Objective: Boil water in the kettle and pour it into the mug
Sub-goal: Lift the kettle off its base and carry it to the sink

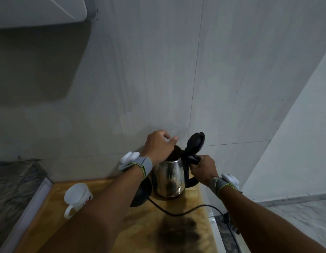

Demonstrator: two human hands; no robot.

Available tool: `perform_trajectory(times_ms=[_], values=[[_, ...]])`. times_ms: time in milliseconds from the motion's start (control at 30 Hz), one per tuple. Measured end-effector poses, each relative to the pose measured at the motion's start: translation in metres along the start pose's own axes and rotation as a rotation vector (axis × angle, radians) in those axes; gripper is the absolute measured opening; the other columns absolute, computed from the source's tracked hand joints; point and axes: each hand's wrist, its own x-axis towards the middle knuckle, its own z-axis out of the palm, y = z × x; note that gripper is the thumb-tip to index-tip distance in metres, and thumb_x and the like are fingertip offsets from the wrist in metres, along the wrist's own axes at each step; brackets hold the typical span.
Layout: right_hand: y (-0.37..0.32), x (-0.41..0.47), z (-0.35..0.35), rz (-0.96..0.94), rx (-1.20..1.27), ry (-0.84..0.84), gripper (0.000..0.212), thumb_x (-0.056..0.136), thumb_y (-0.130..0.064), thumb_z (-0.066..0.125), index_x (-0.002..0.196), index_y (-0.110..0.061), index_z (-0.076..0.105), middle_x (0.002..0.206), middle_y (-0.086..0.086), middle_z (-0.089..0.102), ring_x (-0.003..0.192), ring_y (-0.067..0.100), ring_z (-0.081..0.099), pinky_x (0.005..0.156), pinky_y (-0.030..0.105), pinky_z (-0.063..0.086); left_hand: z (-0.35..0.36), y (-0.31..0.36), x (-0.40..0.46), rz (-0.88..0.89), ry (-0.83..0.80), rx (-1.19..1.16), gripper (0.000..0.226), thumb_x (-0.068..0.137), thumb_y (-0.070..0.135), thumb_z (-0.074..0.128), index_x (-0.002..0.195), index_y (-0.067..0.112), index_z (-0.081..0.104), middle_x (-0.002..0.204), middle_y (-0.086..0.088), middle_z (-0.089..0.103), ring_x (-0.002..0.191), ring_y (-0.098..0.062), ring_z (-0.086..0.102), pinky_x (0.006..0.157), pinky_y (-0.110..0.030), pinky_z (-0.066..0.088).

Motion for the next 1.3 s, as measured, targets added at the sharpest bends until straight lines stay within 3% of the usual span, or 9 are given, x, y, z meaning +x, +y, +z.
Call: perform_trajectory(times_ms=[200,333,467,567,667,800,1300], values=[[-0.030,-0.005,-0.024,-0.023,0.065,0.056,0.016,0.076,-0.020,0.073,0.064,-0.025,0.065,0.055,-0.008,0.064,0.053,-0.001,0.062,0.043,0.009,0.041,-0.031,-0.006,-0.010,-0.095,0.175,-0.008,0.027,0.094,0.045,0.064,0.089,0.019,0.072,0.088,0.004,0.069,0.091,-0.023,0.066,0.079,-0.028,0.046],[-0.048,-0.008,-0.036,-0.072,0.080,0.062,0.016,0.076,-0.020,0.075,0.063,-0.024,0.065,0.054,-0.009,0.064,0.054,-0.002,0.062,0.045,0.008,0.042,-0.054,-0.010,-0.019,-0.182,0.265,-0.017,0.031,0.097,0.042,0.061,0.087,0.015,0.072,0.084,0.002,0.068,0.094,-0.029,0.067,0.078,-0.029,0.043],[-0.069,-0.014,-0.045,-0.109,0.088,0.040,0.009,0.076,-0.022,0.074,0.069,-0.022,0.069,0.060,-0.004,0.068,0.056,0.007,0.066,0.057,0.026,0.056,-0.076,-0.016,-0.030,-0.273,0.300,-0.056,0.037,0.099,0.040,0.060,0.087,0.008,0.072,0.097,-0.013,0.075,0.100,-0.036,0.068,0.081,-0.032,0.045],[-0.084,-0.016,-0.048,-0.121,0.113,0.034,0.006,0.077,-0.021,0.073,0.072,-0.017,0.072,0.064,0.001,0.070,0.059,0.015,0.068,0.060,0.038,0.060,-0.087,-0.024,-0.035,-0.350,0.259,-0.126,0.044,0.100,0.042,0.058,0.084,0.003,0.072,0.092,-0.018,0.076,0.095,-0.039,0.071,0.088,-0.039,0.058],[-0.104,-0.018,-0.049,-0.139,0.139,0.036,0.008,0.078,-0.020,0.072,0.076,-0.012,0.073,0.068,0.006,0.072,0.063,0.021,0.070,0.065,0.046,0.060,-0.100,-0.025,-0.040,-0.419,0.259,-0.252,0.053,0.100,0.051,0.053,0.087,0.005,0.076,0.095,-0.019,0.077,0.095,-0.040,0.073,0.093,-0.050,0.061],[-0.133,-0.024,-0.047,-0.163,0.185,0.017,0.004,0.078,-0.018,0.072,0.077,-0.014,0.073,0.069,0.005,0.072,0.062,0.019,0.071,0.066,0.045,0.061,-0.124,-0.026,-0.045,-0.483,0.266,-0.384,0.064,0.099,0.063,0.044,0.095,0.009,0.079,0.108,-0.020,0.077,0.104,-0.042,0.073,0.098,-0.054,0.059],[-0.265,-0.045,-0.005,-0.270,0.223,-0.047,0.007,0.078,-0.018,0.071,0.075,-0.012,0.073,0.066,0.007,0.072,0.060,0.021,0.071,0.064,0.044,0.062,-0.245,-0.055,-0.071,-0.482,0.284,-0.549,0.067,0.104,0.059,0.039,0.113,0.001,0.072,0.117,-0.025,0.074,0.112,-0.046,0.070,0.105,-0.057,0.055]])
